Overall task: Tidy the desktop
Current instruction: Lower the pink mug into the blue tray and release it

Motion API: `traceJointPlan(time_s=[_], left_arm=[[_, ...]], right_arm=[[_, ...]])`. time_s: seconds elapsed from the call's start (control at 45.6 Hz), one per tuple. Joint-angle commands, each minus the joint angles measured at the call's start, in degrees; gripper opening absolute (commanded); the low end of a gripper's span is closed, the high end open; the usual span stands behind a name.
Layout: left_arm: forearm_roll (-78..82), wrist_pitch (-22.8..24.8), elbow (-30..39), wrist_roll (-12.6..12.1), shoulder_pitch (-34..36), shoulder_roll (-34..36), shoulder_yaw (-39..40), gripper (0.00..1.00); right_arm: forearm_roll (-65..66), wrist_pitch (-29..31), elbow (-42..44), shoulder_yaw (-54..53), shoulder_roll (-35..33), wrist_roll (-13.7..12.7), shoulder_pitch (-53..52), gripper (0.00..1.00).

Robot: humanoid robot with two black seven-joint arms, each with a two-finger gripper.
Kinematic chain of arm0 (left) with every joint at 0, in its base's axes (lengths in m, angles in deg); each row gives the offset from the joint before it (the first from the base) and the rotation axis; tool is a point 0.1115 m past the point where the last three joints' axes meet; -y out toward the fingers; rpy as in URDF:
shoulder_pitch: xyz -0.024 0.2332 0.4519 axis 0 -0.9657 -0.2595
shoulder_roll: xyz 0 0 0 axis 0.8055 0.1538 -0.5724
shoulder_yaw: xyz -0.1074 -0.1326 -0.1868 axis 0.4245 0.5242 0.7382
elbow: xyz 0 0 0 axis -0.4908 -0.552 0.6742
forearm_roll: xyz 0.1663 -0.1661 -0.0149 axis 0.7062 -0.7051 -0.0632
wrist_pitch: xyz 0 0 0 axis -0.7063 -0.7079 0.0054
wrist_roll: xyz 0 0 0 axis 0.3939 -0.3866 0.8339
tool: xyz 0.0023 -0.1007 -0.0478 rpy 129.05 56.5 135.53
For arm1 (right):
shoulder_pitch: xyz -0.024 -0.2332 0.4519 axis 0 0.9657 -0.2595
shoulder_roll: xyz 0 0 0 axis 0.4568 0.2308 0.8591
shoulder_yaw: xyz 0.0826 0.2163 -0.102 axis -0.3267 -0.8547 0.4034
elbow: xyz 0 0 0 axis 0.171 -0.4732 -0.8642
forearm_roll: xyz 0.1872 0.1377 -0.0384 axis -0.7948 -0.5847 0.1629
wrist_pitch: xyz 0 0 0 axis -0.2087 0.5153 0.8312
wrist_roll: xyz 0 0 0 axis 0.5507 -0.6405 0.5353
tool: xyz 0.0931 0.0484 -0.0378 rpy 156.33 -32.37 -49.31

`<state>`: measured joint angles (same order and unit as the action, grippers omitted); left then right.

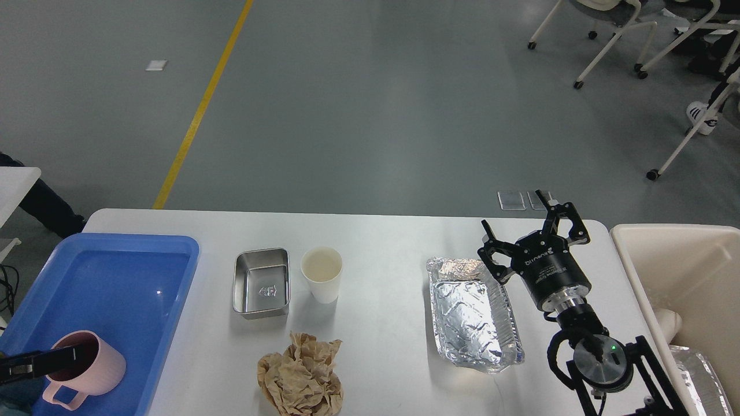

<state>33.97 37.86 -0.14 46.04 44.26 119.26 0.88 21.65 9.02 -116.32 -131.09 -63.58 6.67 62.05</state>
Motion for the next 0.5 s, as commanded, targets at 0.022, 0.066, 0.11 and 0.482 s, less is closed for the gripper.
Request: traceJointPlan(time_s=[0.022, 0.066, 0.11, 0.482], left_arm=[[-0.4, -1.0, 6.8, 0.8, 0.3, 7.6, 2.5, 0.95], [-0.4, -1.4, 8.1, 0.8, 0.2, 9.4, 3.2, 0.95], [-0.4, -1.5, 8.7, 0.9, 0.3, 11.0, 3.8, 0.95], [-1.2, 0.5, 9.4, 3.3, 0.6, 13.9, 17.7, 0.95]], right_arm=[[0.0, -0.1, 0.0, 0.2, 0.0, 0.0, -0.1, 1.00], [0.0, -0.1, 0.0, 0.3, 0.0, 0.0, -0.1, 1.00], [0.0, -0.1, 0.0, 0.3, 0.0, 0.0, -0.1, 1.00], [0.0, -0.1, 0.1, 0.4, 0.0, 0.0, -0.1, 1.00]])
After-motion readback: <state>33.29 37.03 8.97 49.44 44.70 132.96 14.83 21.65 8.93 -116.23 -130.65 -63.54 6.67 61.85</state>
